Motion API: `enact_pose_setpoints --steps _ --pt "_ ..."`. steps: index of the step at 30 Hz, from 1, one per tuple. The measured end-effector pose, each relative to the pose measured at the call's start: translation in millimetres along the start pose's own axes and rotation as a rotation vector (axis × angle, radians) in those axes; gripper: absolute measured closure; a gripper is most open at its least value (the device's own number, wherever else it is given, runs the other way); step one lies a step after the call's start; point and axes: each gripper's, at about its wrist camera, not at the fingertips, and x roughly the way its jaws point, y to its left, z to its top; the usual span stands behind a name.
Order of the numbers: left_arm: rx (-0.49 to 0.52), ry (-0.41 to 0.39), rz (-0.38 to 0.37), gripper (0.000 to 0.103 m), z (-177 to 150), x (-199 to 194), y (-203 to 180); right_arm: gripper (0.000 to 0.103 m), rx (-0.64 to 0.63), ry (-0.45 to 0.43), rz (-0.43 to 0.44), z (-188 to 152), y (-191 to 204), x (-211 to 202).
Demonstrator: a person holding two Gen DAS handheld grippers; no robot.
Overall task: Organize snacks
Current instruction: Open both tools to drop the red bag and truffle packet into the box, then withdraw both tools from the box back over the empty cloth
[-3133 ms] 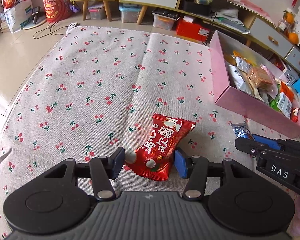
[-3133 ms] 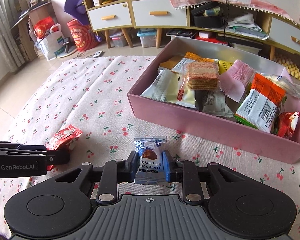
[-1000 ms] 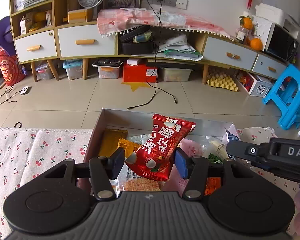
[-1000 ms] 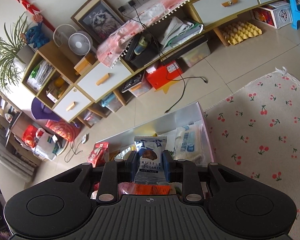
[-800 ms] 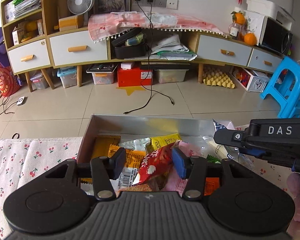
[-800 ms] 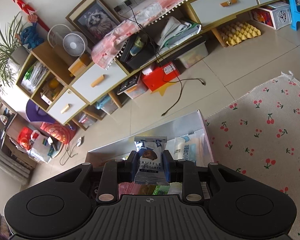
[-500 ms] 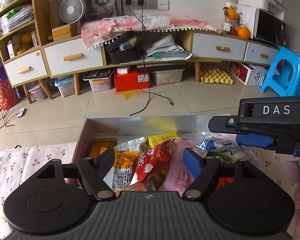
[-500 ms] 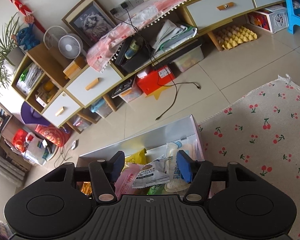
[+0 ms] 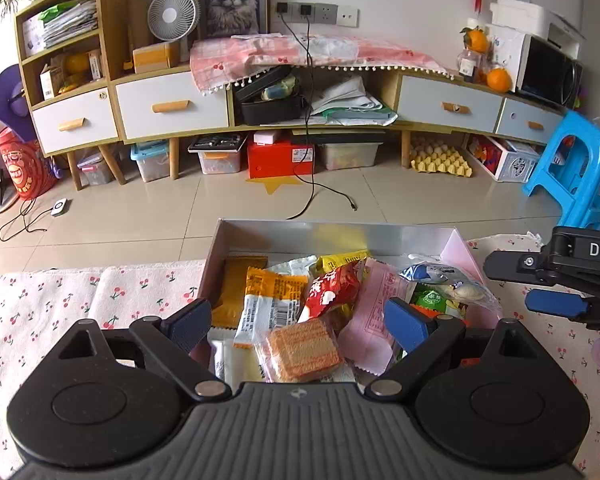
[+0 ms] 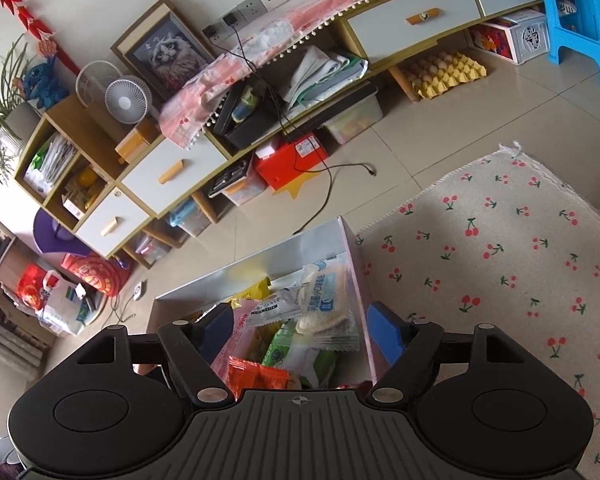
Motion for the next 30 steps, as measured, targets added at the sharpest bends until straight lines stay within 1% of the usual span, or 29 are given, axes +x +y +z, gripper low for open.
enact_pose_setpoints --steps 1,4,7,15,17,20,22,26,30 --pt "-0.009 0.002 -0.001 0.008 -1.8 -3.8 1.4 0.022 0.002 0.002 -0.008 -2.2 -2.6 -5.3" --pt "-0.032 0.011 0.005 0.004 -7.2 -13.7 3.8 0.019 0.004 0.006 -0.02 -8.2 -5.9 -19.0" --pt "-0.05 0.02 0.009 0.001 -13.2 -23.9 6.4 0.016 -0.022 0.006 -0.034 -16.4 -4.5 -33.8" --pt "-0.075 0.068 0.027 0.001 -34.0 -47.8 13.8 0.012 -0.09 0.012 -0.049 -47.0 0.7 -66.0" --pt "-0.089 0.077 0.029 0.001 -40.9 -53.8 18.0 0.011 -0.095 0.027 -0.045 -54.9 1.3 -70.1" --pt "-0.119 0.107 0.012 0.001 -50.8 -58.6 24.8 0.011 -0.116 0.055 -0.058 -64.6 3.6 -74.8" --pt "-0.131 0.125 0.017 0.001 -57.2 -60.8 29.1 0.011 -0.131 0.065 -0.067 -70.6 4.6 -78.1" --pt "-0.147 0.128 0.039 0.001 -68.6 -69.1 36.6 0.011 -0.146 0.091 -0.073 -83.1 8.5 -84.8" --pt "-0.186 0.155 0.02 0.001 -79.9 -72.9 42.7 0.011 -0.161 0.134 -0.105 -96.2 14.3 -85.9"
